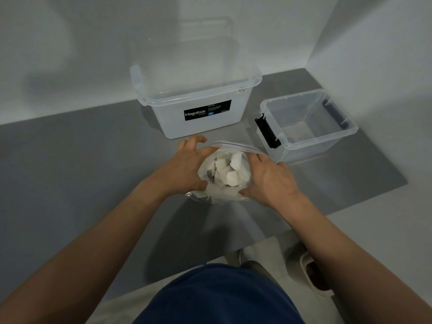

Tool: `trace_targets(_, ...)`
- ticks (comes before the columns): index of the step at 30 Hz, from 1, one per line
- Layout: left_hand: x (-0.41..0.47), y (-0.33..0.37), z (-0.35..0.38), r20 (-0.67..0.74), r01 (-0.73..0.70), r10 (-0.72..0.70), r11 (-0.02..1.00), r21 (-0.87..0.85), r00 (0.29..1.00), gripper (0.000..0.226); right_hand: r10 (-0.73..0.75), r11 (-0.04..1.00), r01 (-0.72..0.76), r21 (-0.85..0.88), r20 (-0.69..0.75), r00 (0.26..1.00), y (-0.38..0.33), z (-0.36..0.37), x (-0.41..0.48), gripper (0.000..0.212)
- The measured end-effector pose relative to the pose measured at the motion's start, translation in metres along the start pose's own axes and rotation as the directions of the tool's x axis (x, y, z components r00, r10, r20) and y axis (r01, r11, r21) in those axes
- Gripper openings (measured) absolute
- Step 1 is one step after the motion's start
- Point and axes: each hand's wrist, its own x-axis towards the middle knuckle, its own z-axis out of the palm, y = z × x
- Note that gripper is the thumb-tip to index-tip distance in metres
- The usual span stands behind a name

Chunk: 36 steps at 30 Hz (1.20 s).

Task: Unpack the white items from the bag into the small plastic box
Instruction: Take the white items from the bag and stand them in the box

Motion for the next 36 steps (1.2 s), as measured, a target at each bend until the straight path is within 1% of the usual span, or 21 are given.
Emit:
trace_targets(2,-0.002,0.001,-0.003,-0.02,0.018,-0.017,0.998,0.055,1.0,0.094,-0.052,0.998,0.052,0.02,-0.024,0.998,-0.001,-0.005,-0.002,0.098)
trace_targets(3,-0.003,0.003,-0.005,-0.056,0.02,-0.013,0.993,0.121,0.998,0.093,-0.098,0.995,0.099,0.01,-0.051,0.994,0.001,-0.006,-0.002,0.094)
trace_targets(5,-0.008,0.009,-0.006,-0.207,0.002,0.065,0.951,0.309,0.976,0.086,-0.215,0.976,0.211,-0.045,-0.102,0.971,0.004,-0.007,-0.001,0.073)
trace_targets(7,-0.014,0.021,-0.005,-0.349,-0.089,0.263,0.892,0.443,0.899,0.067,-0.295,0.953,0.281,-0.11,-0.147,0.944,0.005,-0.004,0.001,0.044)
trace_targets(8,-0.015,0.026,-0.002,-0.35,-0.186,0.386,0.853,0.488,0.854,0.057,-0.312,0.946,0.293,-0.137,-0.159,0.937,0.005,-0.002,0.003,0.033)
trace_targets(9,-0.016,0.029,0.001,-0.285,-0.288,0.495,0.79,0.542,0.821,0.05,-0.324,0.941,0.299,-0.159,-0.157,0.933,0.004,-0.001,0.005,0.028)
trace_targets(10,-0.016,0.03,0.003,-0.181,-0.363,0.555,0.723,0.588,0.812,0.045,-0.326,0.937,0.301,-0.177,-0.133,0.936,0.006,0.002,0.006,0.028)
trace_targets(11,-0.016,0.027,0.005,-0.087,-0.379,0.54,0.688,0.619,0.837,0.041,-0.317,0.936,0.293,-0.198,-0.107,0.942,0.008,0.004,0.007,0.028)
trace_targets(12,-0.015,0.023,0.006,-0.029,-0.346,0.466,0.696,0.63,0.884,0.037,-0.305,0.934,0.279,-0.225,-0.091,0.948,0.012,0.006,0.008,0.027)
trace_targets(14,-0.015,0.012,0.006,-0.037,-0.196,0.281,0.753,0.628,0.959,0.033,-0.295,0.926,0.255,-0.279,-0.114,0.949,0.019,0.008,0.011,0.03)
trace_targets(15,-0.014,0.008,0.005,-0.074,-0.145,0.239,0.774,0.617,0.968,0.038,-0.303,0.912,0.247,-0.326,-0.132,0.944,0.022,0.01,0.013,0.03)
trace_targets(17,-0.013,0.007,0.001,-0.15,-0.087,0.221,0.79,0.607,0.964,0.046,-0.31,0.897,0.22,-0.384,-0.189,0.932,0.024,0.01,0.016,0.028)
trace_targets(20,-0.003,0.006,-0.003,-0.26,-0.027,0.222,0.806,0.591,0.94,0.042,-0.296,0.895,0.175,-0.41,-0.253,0.921,0.02,0.005,0.015,0.032)
trace_targets(23,0.002,0.009,0.002,-0.228,0.008,0.163,0.797,0.604,0.96,0.03,-0.196,0.935,0.106,-0.339,-0.243,0.95,0.014,0.0,0.009,0.028)
trace_targets(24,0.003,0.01,0.006,-0.198,0.009,0.139,0.796,0.605,0.97,0.033,-0.167,0.949,0.086,-0.305,-0.25,0.954,0.012,0.0,0.007,0.03)
trace_targets(26,0.004,0.015,0.013,-0.13,0.027,0.059,0.817,0.576,0.99,0.057,-0.115,0.962,0.051,-0.27,-0.229,0.967,0.008,-0.001,0.003,0.046)
trace_targets(28,0.005,0.019,0.017,-0.086,0.056,-0.008,0.822,0.567,0.996,0.078,-0.091,0.971,0.052,-0.234,-0.157,0.983,0.005,0.0,0.0,0.065)
trace_targets(30,0.007,0.018,0.017,-0.069,0.062,-0.028,0.819,0.57,0.997,0.086,-0.089,0.986,0.077,-0.149,-0.078,0.993,0.005,0.004,0.0,0.073)
trace_targets(31,0.008,0.016,0.017,-0.056,0.053,-0.026,0.824,0.565,0.998,0.087,-0.11,0.989,0.103,-0.107,-0.063,0.992,0.006,0.005,0.001,0.072)
trace_targets(33,0.008,0.01,0.015,-0.027,0.0,0.017,0.843,0.538,1.0,0.083,-0.169,0.983,0.163,-0.08,-0.081,0.982,0.007,0.008,0.003,0.054)
trace_targets(36,0.009,0.007,0.016,-0.049,-0.04,0.07,0.891,0.451,0.996,0.055,-0.26,0.955,0.223,-0.193,-0.195,0.946,0.005,0.011,0.008,0.024)
